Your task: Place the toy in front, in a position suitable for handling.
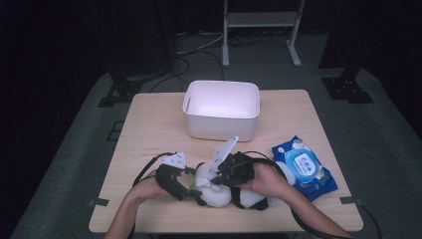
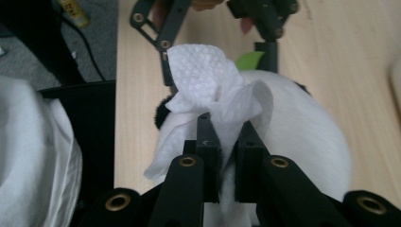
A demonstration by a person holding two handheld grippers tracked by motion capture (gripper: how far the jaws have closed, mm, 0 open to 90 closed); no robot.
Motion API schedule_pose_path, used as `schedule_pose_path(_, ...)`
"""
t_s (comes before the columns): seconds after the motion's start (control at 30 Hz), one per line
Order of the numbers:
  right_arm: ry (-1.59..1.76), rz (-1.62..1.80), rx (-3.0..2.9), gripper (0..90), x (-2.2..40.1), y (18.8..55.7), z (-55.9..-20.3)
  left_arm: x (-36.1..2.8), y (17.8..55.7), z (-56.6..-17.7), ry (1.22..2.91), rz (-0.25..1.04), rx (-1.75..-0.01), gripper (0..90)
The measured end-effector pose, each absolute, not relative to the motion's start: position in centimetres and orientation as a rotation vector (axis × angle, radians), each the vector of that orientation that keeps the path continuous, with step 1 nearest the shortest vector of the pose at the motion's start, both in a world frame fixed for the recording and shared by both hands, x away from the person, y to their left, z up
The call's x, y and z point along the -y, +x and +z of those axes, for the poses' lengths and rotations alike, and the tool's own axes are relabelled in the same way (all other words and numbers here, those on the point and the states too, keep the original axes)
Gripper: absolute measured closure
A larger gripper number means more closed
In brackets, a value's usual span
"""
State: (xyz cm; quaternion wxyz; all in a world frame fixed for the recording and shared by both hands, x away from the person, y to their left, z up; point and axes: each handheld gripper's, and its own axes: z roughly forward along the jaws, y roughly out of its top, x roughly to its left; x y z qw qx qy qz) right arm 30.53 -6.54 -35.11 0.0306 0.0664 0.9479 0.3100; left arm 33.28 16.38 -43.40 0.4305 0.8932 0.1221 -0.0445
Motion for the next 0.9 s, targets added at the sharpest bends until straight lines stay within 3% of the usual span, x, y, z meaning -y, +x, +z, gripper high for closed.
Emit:
schedule_pose_path(0.33,0.219,0.906,-2.939,82.1,7.9,30.1,-35.4,-16.6,33.5,-43.5,2.228,-0.113,-0.324,18.1)
schedule_pose_path(0.6,0.348,0.9,-2.89,82.2,10.3,31.9,-35.0,-16.5,33.5,-43.4,2.231,-0.103,-0.323,18.2)
schedule_pose_path(0.9,0.374,0.891,-2.887,82.2,8.1,34.8,-34.8,-16.5,33.4,-43.3,2.232,-0.092,-0.311,18.3)
